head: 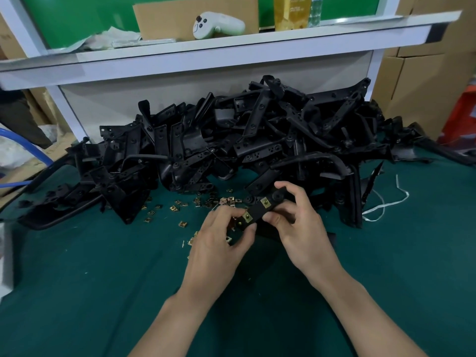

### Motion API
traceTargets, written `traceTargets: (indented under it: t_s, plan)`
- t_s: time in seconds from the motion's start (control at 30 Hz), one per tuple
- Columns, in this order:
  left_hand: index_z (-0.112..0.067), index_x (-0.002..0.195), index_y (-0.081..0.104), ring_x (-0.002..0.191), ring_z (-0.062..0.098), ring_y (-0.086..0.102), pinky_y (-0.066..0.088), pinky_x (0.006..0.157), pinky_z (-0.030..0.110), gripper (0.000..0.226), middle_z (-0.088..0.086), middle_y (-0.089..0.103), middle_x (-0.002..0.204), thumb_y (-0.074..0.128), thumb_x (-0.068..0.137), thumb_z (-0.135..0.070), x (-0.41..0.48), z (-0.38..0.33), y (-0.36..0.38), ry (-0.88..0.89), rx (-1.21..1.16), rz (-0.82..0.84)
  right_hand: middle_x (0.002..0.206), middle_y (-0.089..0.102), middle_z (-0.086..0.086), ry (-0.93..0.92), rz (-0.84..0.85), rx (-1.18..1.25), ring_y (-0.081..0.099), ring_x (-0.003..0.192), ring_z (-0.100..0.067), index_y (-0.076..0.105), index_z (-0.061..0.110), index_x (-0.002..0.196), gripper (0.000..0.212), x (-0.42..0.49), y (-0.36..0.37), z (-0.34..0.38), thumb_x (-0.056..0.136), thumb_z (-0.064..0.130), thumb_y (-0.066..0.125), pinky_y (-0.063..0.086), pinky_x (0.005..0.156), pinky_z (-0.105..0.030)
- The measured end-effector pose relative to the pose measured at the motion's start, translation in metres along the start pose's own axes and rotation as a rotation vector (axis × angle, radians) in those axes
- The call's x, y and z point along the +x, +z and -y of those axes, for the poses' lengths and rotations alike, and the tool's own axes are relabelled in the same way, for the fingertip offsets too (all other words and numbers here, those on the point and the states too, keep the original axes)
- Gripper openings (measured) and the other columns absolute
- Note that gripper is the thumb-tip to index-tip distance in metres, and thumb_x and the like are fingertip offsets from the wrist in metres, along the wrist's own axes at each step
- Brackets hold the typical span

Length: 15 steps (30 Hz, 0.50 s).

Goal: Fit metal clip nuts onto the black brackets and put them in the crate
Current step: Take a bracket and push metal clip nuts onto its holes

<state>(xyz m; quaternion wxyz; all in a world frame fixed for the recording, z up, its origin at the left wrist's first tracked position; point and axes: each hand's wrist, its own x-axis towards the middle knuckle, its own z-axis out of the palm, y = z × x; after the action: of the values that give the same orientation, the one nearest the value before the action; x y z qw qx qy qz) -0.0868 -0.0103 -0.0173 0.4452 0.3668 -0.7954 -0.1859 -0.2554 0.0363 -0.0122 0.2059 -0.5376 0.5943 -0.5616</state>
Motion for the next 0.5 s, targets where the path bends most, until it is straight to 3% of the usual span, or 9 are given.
traceTargets:
  t_s: [0.1,0.23,0.5]
  plan:
    - [-0.042,0.111,0.054,0.102,0.002,0.059,0.046,0.079,0.015,0.024,-0.022,0.058,0.106,0.061,0.09,-0.051,0.0,-0.002,-0.001,-0.053,-0.087,-0.013,0.099,0.074,0.022,-0.028,-0.026,0.073,0.067,0.102,0.002,0.042,0.059,0.118,0.049,-0.001,0.0,0.008,0.092,0.03,0.071,0.045,0.084,-0.007]
    - [-0.044,0.118,0.053,0.111,-0.001,0.054,0.038,0.086,0.004,0.029,-0.029,0.054,0.113,0.054,0.091,-0.055,0.002,-0.005,-0.004,-0.016,-0.069,-0.04,0.101,0.075,0.021,-0.043,-0.04,0.134,0.068,0.1,0.002,0.046,0.055,0.11,0.045,-0.003,-0.001,0.014,0.09,0.028,0.075,0.045,0.082,-0.007]
    - [-0.049,0.12,0.051,0.112,-0.004,0.052,0.036,0.088,0.004,0.031,-0.036,0.051,0.115,0.054,0.091,-0.058,0.004,-0.005,-0.005,-0.013,-0.056,-0.062,0.107,0.071,0.022,-0.086,-0.051,0.165,0.066,0.103,0.003,0.047,0.052,0.11,0.042,-0.007,-0.001,0.021,0.088,0.031,0.076,0.045,0.082,-0.005]
